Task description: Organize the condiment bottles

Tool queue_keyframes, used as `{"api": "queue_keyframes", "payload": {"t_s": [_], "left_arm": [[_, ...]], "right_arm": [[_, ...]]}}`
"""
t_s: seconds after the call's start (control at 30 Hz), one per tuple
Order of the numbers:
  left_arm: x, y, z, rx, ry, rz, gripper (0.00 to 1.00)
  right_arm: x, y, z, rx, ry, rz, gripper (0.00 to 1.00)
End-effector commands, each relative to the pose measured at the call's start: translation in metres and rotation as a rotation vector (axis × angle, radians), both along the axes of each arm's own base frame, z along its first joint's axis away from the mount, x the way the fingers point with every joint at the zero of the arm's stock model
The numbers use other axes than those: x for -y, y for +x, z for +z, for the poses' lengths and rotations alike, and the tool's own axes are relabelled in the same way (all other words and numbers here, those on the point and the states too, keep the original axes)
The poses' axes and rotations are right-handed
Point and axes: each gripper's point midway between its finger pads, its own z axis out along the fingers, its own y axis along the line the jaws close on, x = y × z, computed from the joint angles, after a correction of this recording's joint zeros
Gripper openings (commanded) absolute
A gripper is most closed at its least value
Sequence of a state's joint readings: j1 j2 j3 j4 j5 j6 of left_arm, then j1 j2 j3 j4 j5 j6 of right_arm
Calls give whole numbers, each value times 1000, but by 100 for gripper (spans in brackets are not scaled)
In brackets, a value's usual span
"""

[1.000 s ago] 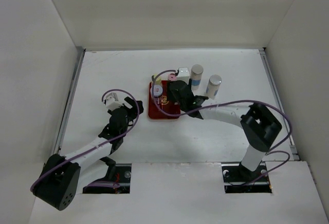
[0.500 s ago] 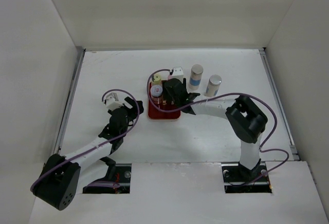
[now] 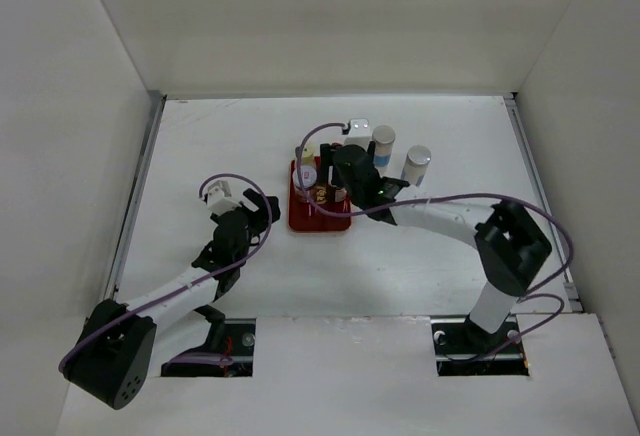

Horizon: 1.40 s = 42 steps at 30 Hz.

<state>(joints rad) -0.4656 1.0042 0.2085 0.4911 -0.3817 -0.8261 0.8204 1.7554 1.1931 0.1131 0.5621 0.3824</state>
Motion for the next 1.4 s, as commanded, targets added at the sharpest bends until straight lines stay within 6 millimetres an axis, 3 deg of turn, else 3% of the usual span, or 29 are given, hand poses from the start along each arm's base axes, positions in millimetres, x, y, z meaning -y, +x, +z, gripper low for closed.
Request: {"api": "queue_keyframes", "payload": {"t_s": [0.0,0.07,0.23,0.33,0.4,0.47,0.6,1.0,1.07,1.2,1.27,1.37], "left_arm": [[3,5,19,67,-34,-1,80],[3,5,19,67,-33,0,80],[5,6,17,59,-28,-1,80],[6,6,14,47,-24,-6,80],[7,7,15,51,-24,-4,80],[7,7,13,45,-20,-3,80],[7,7,12,45,-17,-5,81],[9,7,12,44,-18,-11,82],[8,7,11,41,-15,-8,82],[7,7,14,48,-20,-8,82],[7,7,12,43,-16,-5,82],[10,7,11,41,-20,-20,82]], "right_arm": [[15,-18,48,69,75,-14,82],[37,-27,61,91,96,-44,82],[142,-27,91,168,75,-263,92],[198,-24,89,165,18,-400,99],[214,-19,76,115,-44,-414,100],[217,-11,62,67,-75,-395,100],[197,3,52,37,-69,-294,100],[206,41,16,-26,-89,-353,98],[207,47,12,-27,-87,-358,92],[206,43,14,-8,-73,-362,61],[202,30,26,21,-49,-357,51],[181,-2,52,82,-15,-321,50]]}}
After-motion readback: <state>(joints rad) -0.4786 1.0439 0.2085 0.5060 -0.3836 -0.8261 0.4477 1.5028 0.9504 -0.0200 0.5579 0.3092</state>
